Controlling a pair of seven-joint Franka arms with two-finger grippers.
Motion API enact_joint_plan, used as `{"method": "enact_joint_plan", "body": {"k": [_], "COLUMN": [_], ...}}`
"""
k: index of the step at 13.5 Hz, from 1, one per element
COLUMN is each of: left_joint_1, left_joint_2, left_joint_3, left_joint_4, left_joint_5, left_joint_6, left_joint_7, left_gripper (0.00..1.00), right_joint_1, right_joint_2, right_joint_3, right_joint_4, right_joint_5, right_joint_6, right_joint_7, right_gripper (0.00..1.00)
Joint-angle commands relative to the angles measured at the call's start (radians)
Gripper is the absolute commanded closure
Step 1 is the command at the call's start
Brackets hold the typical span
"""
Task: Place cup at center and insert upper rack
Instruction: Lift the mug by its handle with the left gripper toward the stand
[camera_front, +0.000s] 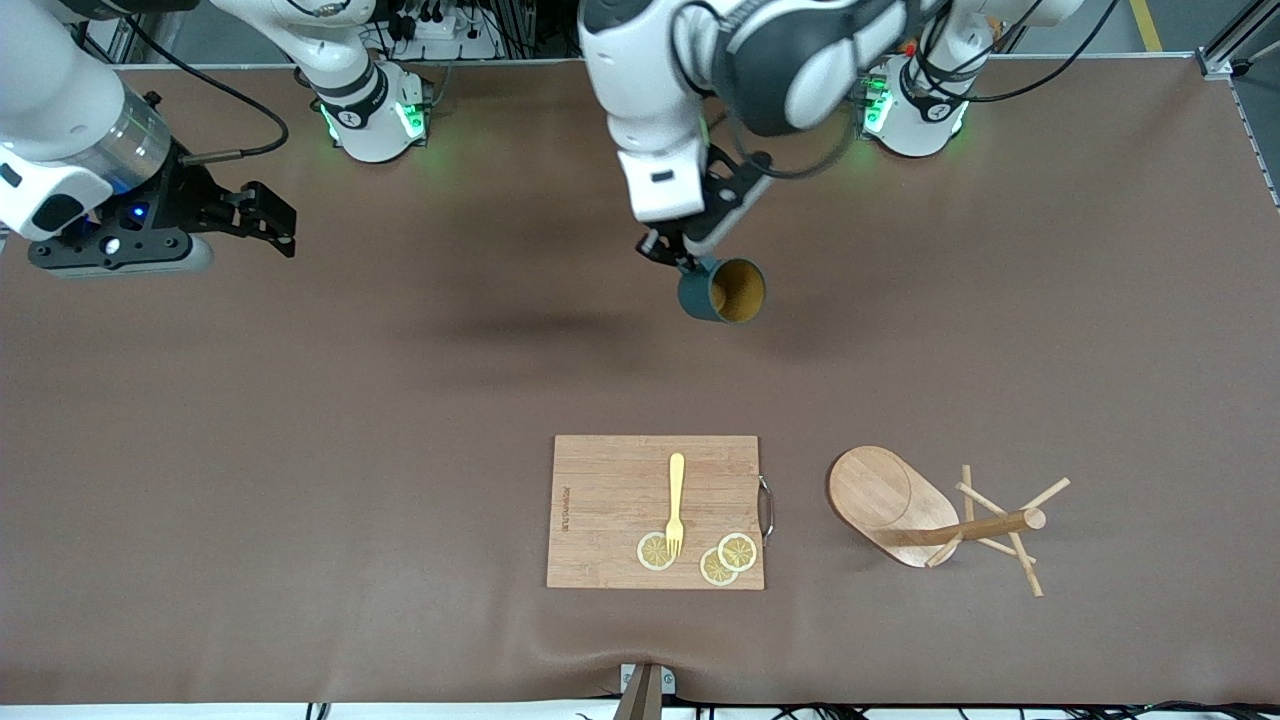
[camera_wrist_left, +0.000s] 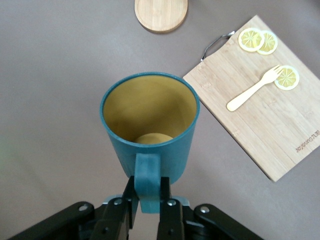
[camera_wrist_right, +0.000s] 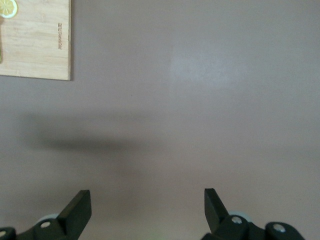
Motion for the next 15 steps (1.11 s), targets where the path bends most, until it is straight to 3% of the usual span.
{"method": "enact_joint_plan", "body": {"k": [1,9,15], "left_joint_1": [0.153,0.549,0.765], "left_joint_2": [-0.054,-0.066,0.012], "left_joint_3": [-0.012,-0.009,-0.002], "left_joint_4": [0.019,0.035,0.032], "left_joint_5": [-0.161,-0.627,-0.986], "left_joint_6": [0.006,0.006,0.029], "left_joint_7": [0.176,0.532,0.707], "left_gripper": [1.00,1.00,1.00], "right_joint_1": [0.008,0.037,0.028], "right_joint_2": [-0.007,-0.014,-0.011], "right_joint_3": [-0.008,-0.004,-0.012], "right_joint_4": [0.006,0.018,0.049], "right_joint_5": [0.011,0.013,0.013], "right_joint_6": [-0.020,-0.074,-0.075], "right_joint_7": [0.000,0.015,-0.003], "right_gripper": [0.00,0.00,0.00]}}
